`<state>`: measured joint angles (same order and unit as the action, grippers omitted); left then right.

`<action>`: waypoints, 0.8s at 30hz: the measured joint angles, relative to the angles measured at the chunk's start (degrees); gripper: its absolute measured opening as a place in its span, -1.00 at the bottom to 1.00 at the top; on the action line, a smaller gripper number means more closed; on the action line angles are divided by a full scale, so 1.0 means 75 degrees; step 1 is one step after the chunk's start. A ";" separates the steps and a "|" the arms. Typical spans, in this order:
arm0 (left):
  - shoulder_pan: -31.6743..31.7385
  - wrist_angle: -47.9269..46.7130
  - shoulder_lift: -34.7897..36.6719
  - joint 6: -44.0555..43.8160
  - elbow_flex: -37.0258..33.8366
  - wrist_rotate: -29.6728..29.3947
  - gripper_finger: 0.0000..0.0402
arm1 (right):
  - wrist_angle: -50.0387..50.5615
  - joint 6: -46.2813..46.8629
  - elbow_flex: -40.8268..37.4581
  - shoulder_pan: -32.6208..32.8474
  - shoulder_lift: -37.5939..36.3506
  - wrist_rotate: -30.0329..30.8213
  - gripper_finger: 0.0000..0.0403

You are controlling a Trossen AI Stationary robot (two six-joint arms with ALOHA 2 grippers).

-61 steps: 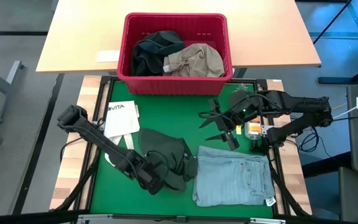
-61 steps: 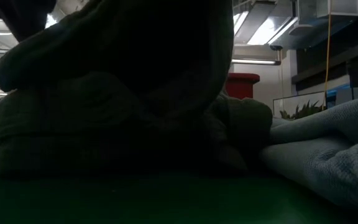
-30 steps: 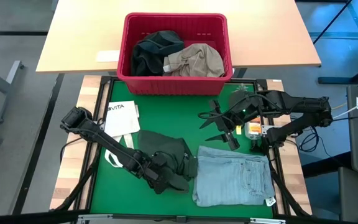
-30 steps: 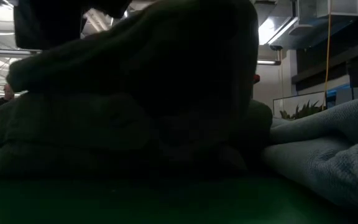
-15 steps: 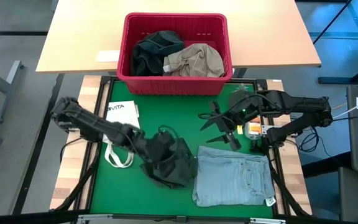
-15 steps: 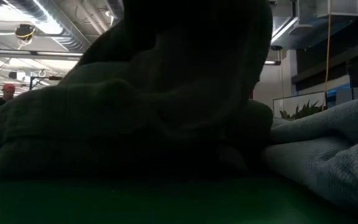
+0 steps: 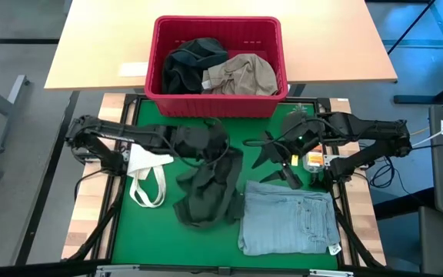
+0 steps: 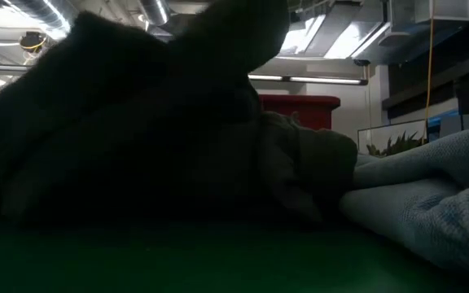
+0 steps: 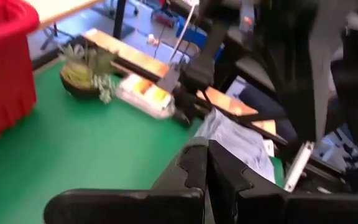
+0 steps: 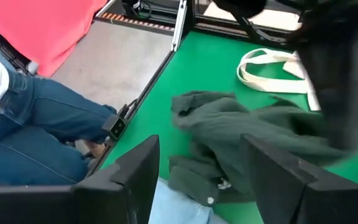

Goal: Fold Laundry from Bin
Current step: Fold the green shirt

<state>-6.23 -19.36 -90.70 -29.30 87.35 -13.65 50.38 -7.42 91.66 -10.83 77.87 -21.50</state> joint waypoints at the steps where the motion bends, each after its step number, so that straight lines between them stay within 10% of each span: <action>1: 0.0082 0.0126 -0.0001 0.0122 0.0000 0.0083 -1.00 | -0.0014 0.0154 -0.0073 0.0000 0.0000 0.0006 0.10; 12: 0.0381 0.0543 0.0000 0.0407 0.0000 0.0529 -1.00 | -0.0002 0.2445 -0.0294 -0.0003 0.0009 0.2472 0.10; 24: 0.0375 0.0533 0.0000 0.0815 0.0000 0.1204 -1.00 | -0.0010 0.2237 -0.0294 -0.0001 0.0009 0.2536 0.10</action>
<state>-3.42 -15.36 -90.70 -23.18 87.35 -4.62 50.30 9.36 89.45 -10.84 77.93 -2.48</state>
